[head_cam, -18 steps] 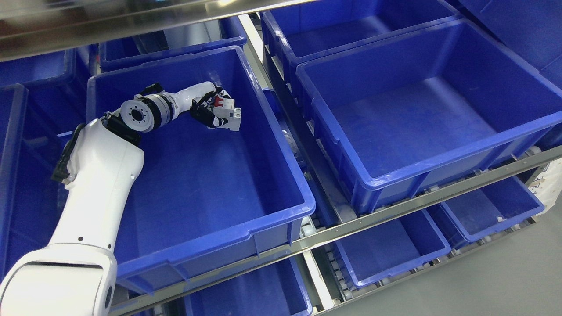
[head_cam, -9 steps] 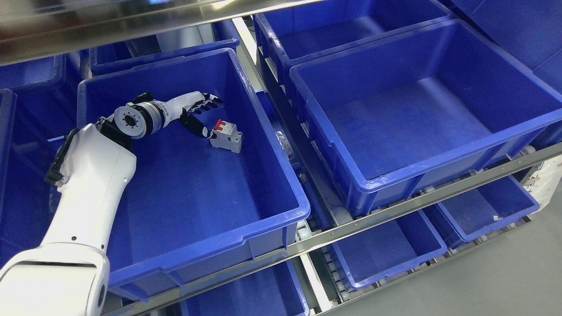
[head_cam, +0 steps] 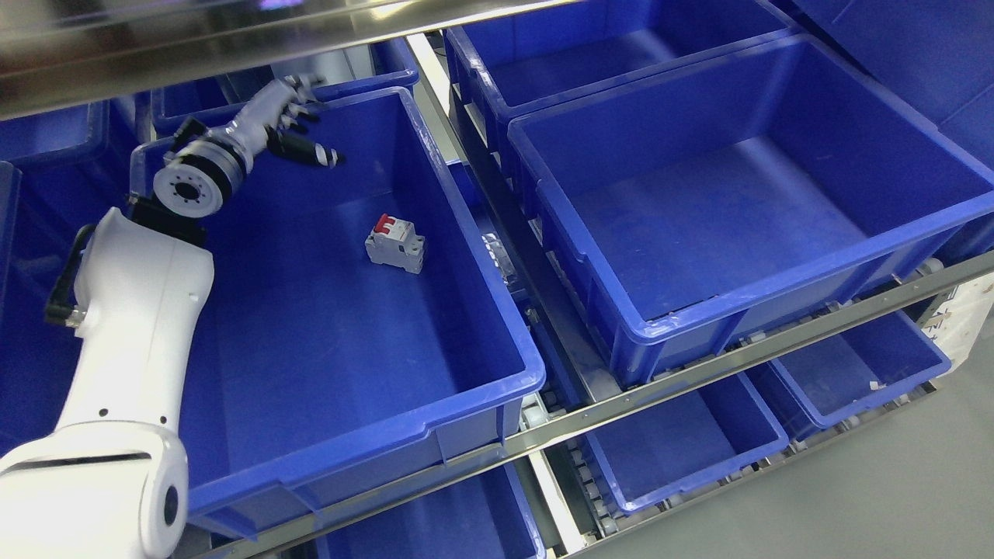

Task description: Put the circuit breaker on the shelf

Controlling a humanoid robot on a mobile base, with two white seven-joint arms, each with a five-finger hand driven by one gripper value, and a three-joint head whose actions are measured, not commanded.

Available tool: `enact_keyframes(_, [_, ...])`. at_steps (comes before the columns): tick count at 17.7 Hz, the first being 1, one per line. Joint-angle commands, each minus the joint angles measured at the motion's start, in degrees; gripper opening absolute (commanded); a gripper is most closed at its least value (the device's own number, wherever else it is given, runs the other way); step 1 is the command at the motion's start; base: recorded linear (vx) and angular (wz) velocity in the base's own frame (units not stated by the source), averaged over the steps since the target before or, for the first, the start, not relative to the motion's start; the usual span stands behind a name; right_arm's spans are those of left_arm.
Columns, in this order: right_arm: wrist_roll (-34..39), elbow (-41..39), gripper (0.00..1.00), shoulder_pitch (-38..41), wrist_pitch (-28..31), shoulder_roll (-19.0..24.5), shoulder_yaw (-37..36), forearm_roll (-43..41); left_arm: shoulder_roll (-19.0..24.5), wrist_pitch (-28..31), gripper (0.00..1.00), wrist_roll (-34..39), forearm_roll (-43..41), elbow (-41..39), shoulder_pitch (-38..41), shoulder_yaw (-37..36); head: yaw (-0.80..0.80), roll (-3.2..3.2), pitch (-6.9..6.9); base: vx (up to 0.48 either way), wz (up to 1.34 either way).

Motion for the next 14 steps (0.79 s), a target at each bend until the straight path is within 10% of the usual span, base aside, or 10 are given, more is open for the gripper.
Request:
enact_keyframes(1, [0.0,0.0,1.0,0.0,0.0,-1.0,0.0,0.0,-8.8,-0.9,0.99,15.8,18.4,-3.0,-2.1,21.8,0.0,0.0,0.0,0.0,0.0])
enact_keyframes(14, [0.0,0.0,1.0,0.1,0.0,-1.0,0.0,0.0,-8.8,7.3,0.99,11.7,24.5,-39.7,17.9,11.3,0.0,0.0,0.0,-0.077,0.02])
